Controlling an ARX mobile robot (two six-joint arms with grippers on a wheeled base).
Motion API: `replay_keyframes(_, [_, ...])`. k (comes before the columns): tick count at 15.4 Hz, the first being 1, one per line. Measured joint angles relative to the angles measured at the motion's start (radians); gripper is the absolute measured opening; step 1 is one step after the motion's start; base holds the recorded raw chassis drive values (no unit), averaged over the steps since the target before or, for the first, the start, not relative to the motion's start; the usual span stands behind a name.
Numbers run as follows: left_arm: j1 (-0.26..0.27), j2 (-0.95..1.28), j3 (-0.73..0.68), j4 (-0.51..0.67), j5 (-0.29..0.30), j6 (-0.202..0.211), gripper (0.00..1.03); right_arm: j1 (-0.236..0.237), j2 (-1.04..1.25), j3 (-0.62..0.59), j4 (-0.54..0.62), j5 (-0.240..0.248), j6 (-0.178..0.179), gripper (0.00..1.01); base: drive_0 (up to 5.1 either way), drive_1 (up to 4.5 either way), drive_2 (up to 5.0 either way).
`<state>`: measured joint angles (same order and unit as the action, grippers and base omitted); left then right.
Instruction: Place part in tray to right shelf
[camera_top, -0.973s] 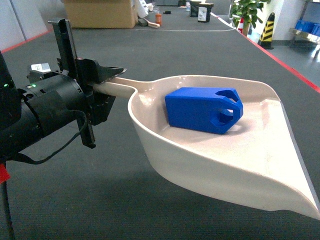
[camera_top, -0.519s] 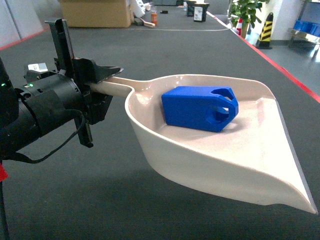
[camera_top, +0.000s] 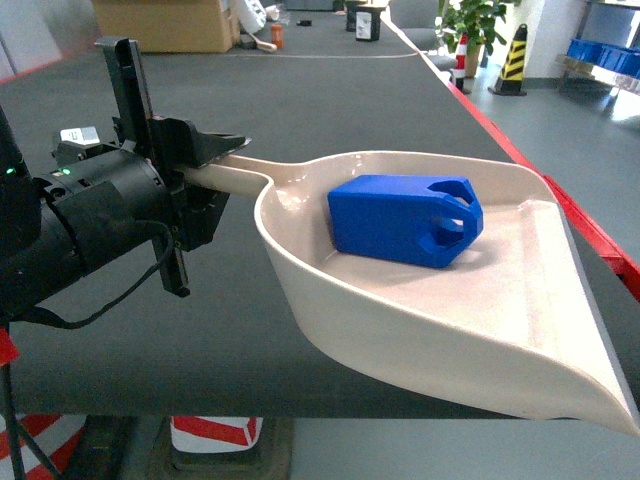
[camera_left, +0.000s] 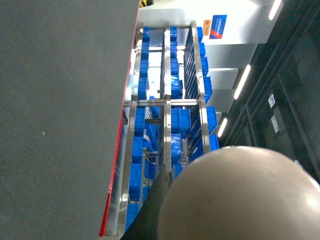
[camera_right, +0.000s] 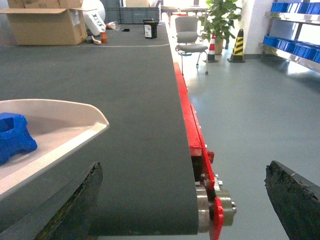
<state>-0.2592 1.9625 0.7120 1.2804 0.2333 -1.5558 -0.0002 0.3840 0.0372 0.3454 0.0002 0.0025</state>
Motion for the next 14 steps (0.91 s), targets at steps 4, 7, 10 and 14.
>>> replay_keyframes(4, [-0.001,0.000,0.000,0.003,0.001,0.000,0.13,0.000,0.000,0.000,0.001,0.000,0.000,0.98,4.5,-4.05,-0.1])
replay_keyframes(7, [0.000,0.000,0.000,-0.005,0.000,0.000,0.13,0.000,0.000,-0.001,-0.003,0.000,0.000,0.98,4.9,-2.90,-1.8])
replay_keyframes(10, [0.000,0.000,-0.002,-0.007,0.002,0.001,0.13,0.000,0.000,-0.001,0.000,0.000,0.000,0.98,4.6,-1.14,-3.7])
replay_keyframes(14, [-0.003,0.000,-0.002,0.003,0.003,0.000,0.13,0.000,0.000,-0.001,0.002,0.000,0.000,0.98,4.2,0.21,-4.5])
